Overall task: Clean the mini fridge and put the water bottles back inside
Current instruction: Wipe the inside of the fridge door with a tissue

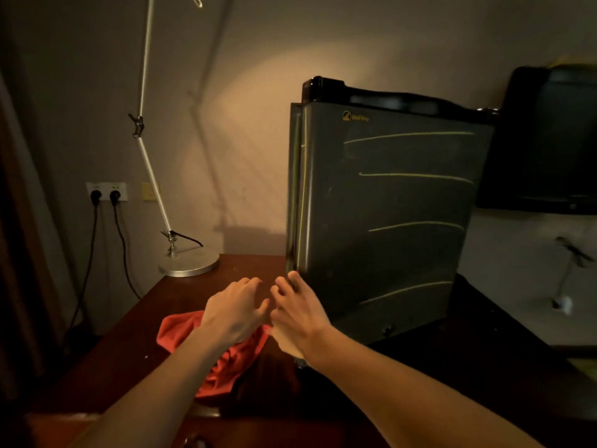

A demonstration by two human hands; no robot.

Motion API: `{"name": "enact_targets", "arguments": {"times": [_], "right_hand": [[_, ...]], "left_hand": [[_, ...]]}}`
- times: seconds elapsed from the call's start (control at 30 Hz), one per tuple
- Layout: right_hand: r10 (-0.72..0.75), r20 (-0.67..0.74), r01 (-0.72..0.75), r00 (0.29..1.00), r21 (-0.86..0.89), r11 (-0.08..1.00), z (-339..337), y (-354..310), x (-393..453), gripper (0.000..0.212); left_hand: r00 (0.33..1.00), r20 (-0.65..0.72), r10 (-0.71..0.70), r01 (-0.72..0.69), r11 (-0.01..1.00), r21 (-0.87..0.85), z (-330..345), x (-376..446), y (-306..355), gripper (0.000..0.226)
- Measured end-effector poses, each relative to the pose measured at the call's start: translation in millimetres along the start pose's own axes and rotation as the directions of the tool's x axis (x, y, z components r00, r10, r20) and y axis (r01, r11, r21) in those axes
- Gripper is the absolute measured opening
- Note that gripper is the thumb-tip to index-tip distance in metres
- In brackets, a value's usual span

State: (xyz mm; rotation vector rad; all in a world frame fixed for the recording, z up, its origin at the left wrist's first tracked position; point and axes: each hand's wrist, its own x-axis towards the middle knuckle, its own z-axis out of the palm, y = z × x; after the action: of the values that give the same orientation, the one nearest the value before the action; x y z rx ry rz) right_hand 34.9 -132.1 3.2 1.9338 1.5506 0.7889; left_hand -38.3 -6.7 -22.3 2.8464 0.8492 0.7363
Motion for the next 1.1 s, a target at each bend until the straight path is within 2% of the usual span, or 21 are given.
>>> {"name": "enact_targets", "arguments": {"times": [0.2,0.37,0.43,0.6,0.77,1.0,1.1], "right_hand": [[0.093,0.019,-0.093,0.995,-0.007,0.996,-29,-21,-69,0.039],[0.226,0.017,-0.225,0.974,0.201,0.954,-34,-26,-118,0.033],[0.288,0.038,-0.288,0.957,0.254,0.923,-32,-24,-134,0.037],[0.483,0.118,-0.493,0.868,0.321,0.808,-12,-7,-170,0.062],[0.571,0.238,-0.619,0.786,0.311,0.721,20,22,-211,0.080],[0.694,0.223,-0.721,0.684,0.348,0.599,69,64,-277,0.073],[0.734,0.225,-0.756,0.641,0.350,0.553,87,83,-298,0.063]], "left_hand": [[0.999,0.022,0.046,-0.045,0.999,-0.023,-19,-34,33,0.037],[0.989,0.076,0.127,-0.124,0.991,-0.049,-25,-62,78,0.030],[0.982,0.082,0.170,-0.166,0.985,-0.056,-26,-66,95,0.030],[0.969,0.031,0.245,-0.243,0.967,-0.072,-27,-66,132,0.029],[0.936,0.057,0.348,-0.343,0.936,-0.082,-18,-63,174,0.038],[0.881,0.074,0.468,-0.458,0.881,-0.121,16,-53,246,0.053],[0.841,0.077,0.536,-0.524,0.841,-0.136,32,-47,272,0.058]]}}
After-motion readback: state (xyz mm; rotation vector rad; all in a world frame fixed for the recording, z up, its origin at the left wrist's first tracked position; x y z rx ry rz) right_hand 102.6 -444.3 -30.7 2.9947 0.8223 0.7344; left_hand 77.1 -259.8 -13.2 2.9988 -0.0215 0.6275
